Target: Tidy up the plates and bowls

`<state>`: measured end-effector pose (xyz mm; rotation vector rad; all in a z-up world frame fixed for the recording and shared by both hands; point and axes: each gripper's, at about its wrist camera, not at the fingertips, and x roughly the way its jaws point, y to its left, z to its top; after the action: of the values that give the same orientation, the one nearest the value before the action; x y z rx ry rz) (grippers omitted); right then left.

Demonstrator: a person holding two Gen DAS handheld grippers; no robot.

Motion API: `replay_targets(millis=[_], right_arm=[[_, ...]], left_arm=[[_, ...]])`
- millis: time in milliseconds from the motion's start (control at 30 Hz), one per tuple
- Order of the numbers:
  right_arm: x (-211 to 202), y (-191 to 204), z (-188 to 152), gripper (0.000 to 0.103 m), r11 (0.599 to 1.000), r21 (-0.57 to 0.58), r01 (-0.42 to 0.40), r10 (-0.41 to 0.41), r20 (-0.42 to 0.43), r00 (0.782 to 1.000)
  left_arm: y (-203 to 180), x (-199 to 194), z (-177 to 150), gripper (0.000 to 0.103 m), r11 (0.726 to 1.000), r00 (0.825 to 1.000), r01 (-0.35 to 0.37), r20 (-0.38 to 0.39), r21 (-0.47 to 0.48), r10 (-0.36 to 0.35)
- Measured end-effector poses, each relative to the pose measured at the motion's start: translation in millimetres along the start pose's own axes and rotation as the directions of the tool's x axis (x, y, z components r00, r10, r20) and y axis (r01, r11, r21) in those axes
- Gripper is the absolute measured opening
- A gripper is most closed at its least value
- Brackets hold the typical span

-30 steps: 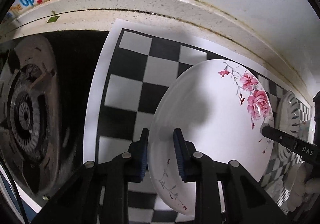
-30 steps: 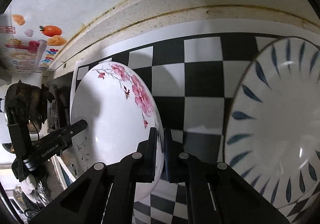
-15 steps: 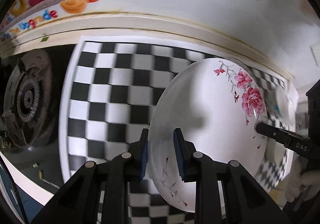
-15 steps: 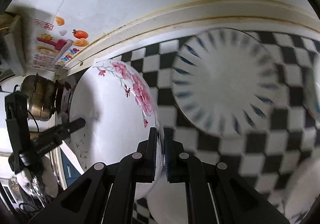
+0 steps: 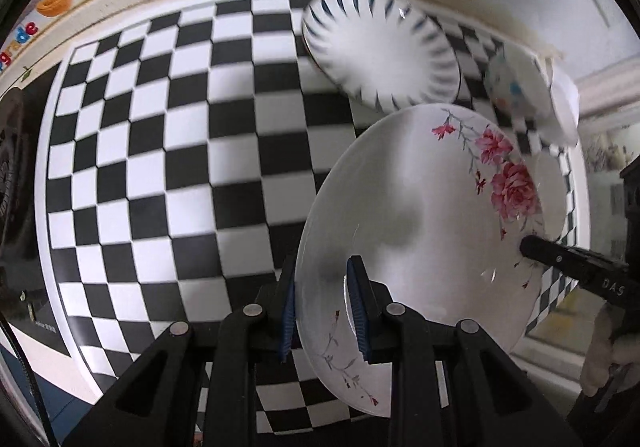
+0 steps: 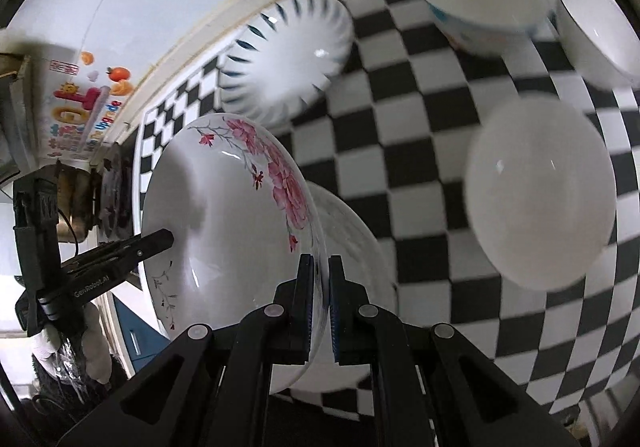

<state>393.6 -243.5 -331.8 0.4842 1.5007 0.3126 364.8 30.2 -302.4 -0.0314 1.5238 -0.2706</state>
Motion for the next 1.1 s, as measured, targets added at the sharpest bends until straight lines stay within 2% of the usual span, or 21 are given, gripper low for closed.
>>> replay_targets(millis=[133,600,867,1100], right_arm=[[4.3,-17.7,-13.1,0.009,1.000,0.008,0.014,-0.014,-0.018,1.000],[22.3,-16.4,-18.8,0.009,0.998,-0.026,0.062,-0.063,-0.075,0.995],[25.9,-14.1,-21.7,0.009,0.994,-0.057,0.098,-0.103,-0.092,0.990],[28.7,-16.4,-20.3,0.009,0.993,-0.038,0.113,-0.117,-0.108,0.987]], left_arm=[[-9.3,13.5,-9.5,0.022,0.999,0.999,-0.038,-0.036,0.029,0.039],[-25.9,41.3,-16.9,0.022,0.990,0.984,-0.129,-0.115,0.062,0.135],[-42.3,41.9,-9.3,0.022,0.985,0.980,-0.155,-0.117,0.074,0.163],[-54.8,51.5,-4.9,0.022,0.979,0.974,-0.181,-0.124,0.088,0.192]])
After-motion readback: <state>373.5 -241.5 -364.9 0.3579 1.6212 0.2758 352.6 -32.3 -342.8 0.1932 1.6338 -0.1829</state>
